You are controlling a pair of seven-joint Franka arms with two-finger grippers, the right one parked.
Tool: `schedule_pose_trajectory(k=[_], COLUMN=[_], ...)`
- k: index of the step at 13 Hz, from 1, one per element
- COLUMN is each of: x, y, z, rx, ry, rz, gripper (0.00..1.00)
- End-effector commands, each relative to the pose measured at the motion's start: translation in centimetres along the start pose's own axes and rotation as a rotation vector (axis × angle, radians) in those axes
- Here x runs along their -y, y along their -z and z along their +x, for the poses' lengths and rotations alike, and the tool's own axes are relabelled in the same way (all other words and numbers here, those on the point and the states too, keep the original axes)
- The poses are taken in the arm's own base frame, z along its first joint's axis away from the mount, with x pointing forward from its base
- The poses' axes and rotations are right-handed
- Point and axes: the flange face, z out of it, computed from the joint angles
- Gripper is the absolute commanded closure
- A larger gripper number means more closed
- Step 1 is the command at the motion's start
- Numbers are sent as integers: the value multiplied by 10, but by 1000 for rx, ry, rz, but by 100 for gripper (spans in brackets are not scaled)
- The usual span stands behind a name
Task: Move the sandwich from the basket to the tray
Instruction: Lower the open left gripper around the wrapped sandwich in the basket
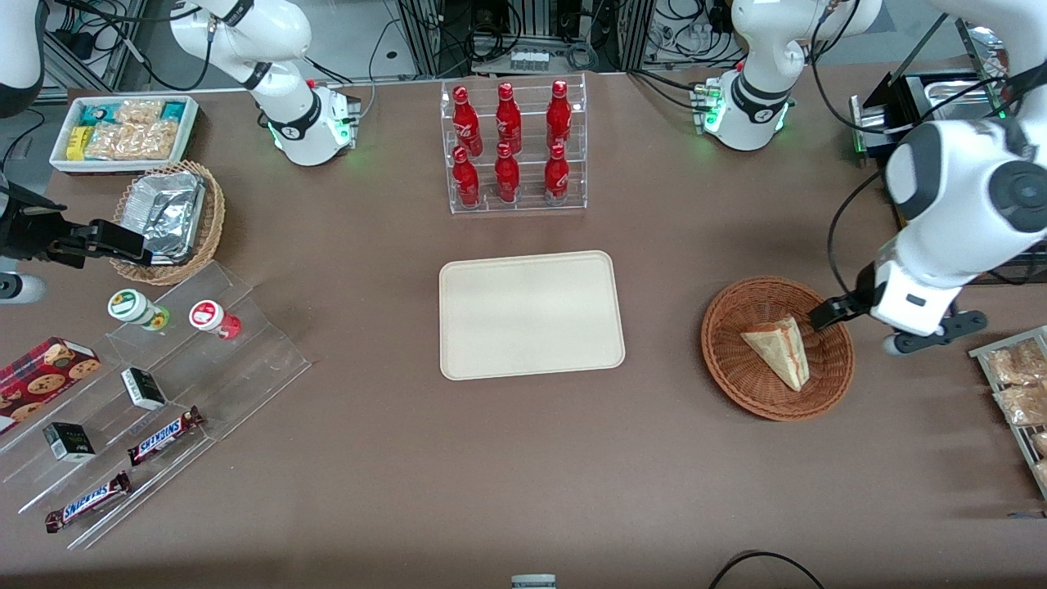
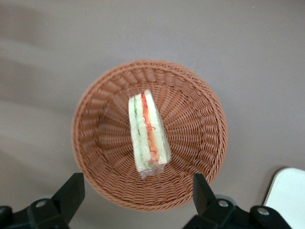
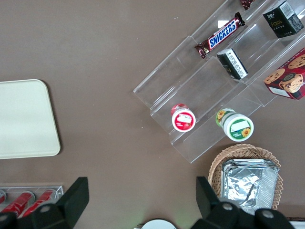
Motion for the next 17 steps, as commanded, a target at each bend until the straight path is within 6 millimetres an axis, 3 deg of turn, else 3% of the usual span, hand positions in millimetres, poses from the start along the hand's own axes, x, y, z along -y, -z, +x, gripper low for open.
schedule_pose_trajectory(k=[1, 4, 8, 16, 17], x=[3, 6, 3, 6, 6], y=[-31, -68, -102, -158, -164], z=[-20, -30, -26, -32, -32], rx=[-24, -19, -29, -60, -55], ry=[105, 133, 135, 162, 176], rz=[-11, -12, -22, -51, -50], gripper=[0, 0, 0, 1, 12])
